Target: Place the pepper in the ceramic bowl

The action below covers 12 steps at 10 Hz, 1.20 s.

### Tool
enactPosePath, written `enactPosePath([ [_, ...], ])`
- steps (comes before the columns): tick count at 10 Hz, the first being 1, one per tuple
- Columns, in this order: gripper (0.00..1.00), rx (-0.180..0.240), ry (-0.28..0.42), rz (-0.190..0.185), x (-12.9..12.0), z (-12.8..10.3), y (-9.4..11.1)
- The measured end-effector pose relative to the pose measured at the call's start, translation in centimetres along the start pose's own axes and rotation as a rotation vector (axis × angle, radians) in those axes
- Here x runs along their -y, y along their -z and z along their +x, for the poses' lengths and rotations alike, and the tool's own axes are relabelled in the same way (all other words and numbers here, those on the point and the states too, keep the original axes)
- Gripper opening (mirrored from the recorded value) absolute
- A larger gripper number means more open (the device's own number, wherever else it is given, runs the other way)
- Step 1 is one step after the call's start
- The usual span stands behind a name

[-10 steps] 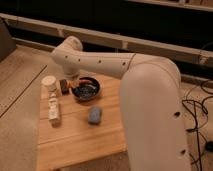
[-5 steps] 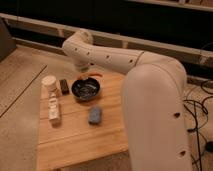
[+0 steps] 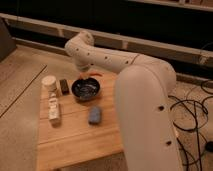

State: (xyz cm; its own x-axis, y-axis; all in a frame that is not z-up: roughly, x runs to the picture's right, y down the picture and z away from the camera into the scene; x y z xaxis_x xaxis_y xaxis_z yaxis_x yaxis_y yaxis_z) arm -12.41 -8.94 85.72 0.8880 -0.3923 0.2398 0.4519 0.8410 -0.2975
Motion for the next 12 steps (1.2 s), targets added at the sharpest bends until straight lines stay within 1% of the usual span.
enactPosePath([
  [2,0.0,-0.002,0.009,-0.01,0.3,0.5,-1.5],
  [3,0.0,0.006,0.0,-0.031,-0.1,0.7,-3.0],
  [5,0.0,0.03,-0.009,-0.051,-0.4,0.6,-4.9],
  [6,0.0,0.05,-0.002,-0.06,-0.4,-0.2,-5.9],
  [9,0.0,0.094,0.042,-0.082,-0.2,-2.5,-8.0],
  [10,0.0,0.106,0.063,-0.1,-0.3,-3.2,-8.8],
  [12,0.0,0.116,0.091,-0.145,-0.8,-3.6,-9.8],
])
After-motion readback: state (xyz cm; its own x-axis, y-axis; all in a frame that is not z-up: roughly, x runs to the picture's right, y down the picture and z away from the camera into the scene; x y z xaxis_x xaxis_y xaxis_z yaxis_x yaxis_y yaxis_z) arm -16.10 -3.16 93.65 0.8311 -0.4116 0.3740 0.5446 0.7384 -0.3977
